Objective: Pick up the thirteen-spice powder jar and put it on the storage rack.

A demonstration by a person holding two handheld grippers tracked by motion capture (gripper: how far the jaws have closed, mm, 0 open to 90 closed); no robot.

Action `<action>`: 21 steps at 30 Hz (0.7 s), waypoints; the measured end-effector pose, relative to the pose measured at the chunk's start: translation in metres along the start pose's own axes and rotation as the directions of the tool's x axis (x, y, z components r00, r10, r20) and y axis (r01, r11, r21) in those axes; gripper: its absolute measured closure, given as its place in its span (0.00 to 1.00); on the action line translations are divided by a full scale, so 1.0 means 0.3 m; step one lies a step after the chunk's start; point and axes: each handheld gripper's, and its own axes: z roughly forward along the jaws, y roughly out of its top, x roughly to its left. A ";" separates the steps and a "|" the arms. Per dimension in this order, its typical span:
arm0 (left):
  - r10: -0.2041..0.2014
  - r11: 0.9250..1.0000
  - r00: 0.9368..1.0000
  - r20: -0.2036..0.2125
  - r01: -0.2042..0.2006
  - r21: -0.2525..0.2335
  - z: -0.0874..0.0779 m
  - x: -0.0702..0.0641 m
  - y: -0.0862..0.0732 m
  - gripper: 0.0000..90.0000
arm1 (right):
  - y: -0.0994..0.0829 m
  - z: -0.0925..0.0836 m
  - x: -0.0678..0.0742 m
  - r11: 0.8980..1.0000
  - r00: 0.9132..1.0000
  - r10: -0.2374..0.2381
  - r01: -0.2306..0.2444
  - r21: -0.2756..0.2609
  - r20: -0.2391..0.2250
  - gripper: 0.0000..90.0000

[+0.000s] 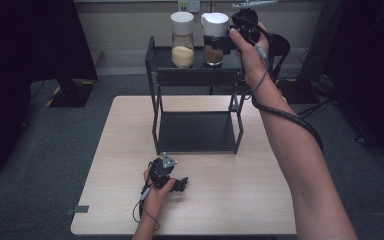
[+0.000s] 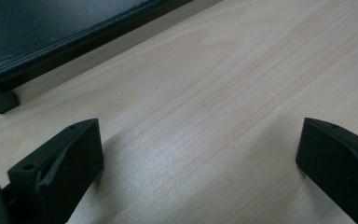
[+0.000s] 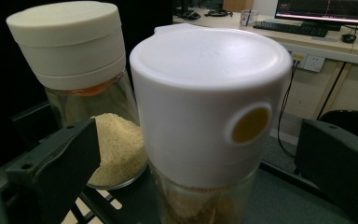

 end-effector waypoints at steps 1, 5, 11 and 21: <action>0.000 1.000 1.000 0.000 0.000 0.000 0.000 0.000 0.000 0.00 | -0.003 -0.007 -0.002 1.000 1.000 0.010 -0.010 0.001 -0.003 0.00; -0.002 1.000 1.000 -0.002 0.002 -0.001 0.000 -0.002 -0.001 0.00 | -0.019 -0.034 -0.002 0.999 0.999 0.032 -0.032 -0.004 -0.004 0.00; -0.008 1.000 1.000 -0.004 0.008 -0.001 -0.002 -0.005 -0.003 0.00 | -0.048 -0.075 0.003 0.999 0.999 0.046 -0.047 -0.021 -0.013 0.00; -0.011 1.000 1.000 -0.005 0.011 -0.003 -0.003 -0.007 -0.005 0.00 | -0.108 -0.127 0.021 0.999 0.999 0.039 -0.039 -0.037 -0.019 0.00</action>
